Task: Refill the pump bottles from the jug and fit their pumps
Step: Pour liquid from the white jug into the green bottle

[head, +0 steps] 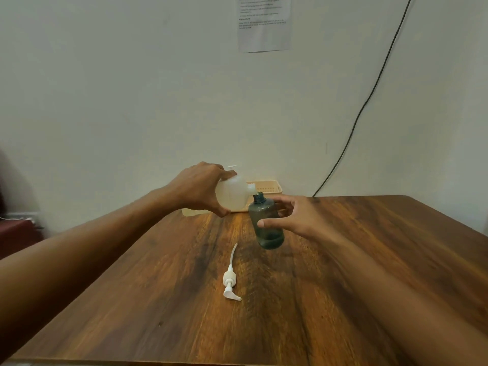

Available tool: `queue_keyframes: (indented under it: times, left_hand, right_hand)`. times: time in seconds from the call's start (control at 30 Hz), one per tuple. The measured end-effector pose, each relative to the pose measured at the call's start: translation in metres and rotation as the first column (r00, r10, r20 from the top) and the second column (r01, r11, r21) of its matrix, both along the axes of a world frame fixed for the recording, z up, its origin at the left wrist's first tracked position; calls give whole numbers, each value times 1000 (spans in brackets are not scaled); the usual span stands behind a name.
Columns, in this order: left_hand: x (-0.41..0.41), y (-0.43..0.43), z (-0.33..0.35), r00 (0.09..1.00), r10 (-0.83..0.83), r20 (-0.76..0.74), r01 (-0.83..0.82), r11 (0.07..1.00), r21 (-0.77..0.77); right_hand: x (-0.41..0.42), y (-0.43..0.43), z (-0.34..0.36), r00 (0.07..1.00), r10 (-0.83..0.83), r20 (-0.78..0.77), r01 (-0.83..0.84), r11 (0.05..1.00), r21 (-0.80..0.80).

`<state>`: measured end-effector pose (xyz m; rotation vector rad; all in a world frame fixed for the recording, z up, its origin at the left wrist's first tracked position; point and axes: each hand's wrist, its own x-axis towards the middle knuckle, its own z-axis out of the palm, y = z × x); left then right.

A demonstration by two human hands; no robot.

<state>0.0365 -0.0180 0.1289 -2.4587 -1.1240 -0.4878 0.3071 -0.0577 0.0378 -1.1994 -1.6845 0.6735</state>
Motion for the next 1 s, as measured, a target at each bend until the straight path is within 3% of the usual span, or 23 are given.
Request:
queue_keyframes:
  times: [1.0]
  left_hand:
    - [1,-4,2,1000,9,-9,-10,1000,-18]
  right_hand:
    - [0,0,0,1000,2,5,-2,1000,-4]
